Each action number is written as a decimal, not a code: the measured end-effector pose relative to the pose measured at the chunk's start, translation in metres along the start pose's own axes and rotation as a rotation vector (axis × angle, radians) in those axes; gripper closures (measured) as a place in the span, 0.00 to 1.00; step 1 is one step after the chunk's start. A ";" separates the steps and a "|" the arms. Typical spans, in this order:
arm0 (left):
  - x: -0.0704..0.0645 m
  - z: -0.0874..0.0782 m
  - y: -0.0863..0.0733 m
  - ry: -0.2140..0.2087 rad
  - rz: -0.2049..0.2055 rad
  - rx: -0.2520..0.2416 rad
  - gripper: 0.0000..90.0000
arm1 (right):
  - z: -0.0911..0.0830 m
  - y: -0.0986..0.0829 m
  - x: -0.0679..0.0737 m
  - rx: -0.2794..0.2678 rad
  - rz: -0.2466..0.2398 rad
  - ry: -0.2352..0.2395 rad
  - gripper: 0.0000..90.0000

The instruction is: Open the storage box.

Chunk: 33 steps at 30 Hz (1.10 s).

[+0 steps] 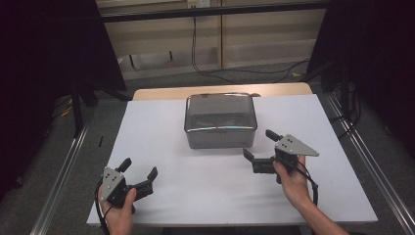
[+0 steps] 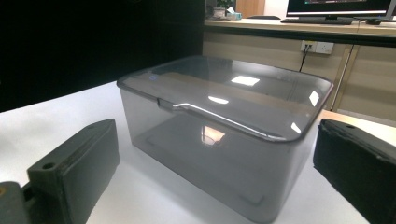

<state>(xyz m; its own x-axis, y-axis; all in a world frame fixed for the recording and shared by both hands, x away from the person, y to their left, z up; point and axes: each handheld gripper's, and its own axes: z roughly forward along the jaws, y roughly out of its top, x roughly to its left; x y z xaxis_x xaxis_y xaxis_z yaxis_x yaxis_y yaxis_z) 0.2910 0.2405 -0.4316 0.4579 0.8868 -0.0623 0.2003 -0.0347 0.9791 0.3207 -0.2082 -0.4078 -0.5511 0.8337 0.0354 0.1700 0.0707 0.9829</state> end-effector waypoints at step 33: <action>0.002 0.001 -0.001 -0.008 -0.002 0.007 0.04 | 0.050 0.026 0.015 -0.013 -0.204 0.002 0.00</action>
<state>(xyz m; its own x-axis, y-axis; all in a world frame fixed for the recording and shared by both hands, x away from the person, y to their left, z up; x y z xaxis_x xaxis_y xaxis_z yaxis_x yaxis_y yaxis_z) 0.2929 0.2417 -0.4325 0.4641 0.8834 -0.0654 0.2071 -0.0364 0.9776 0.3578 -0.1669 -0.3907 -0.5750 0.8014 -0.1648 0.0441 0.2314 0.9718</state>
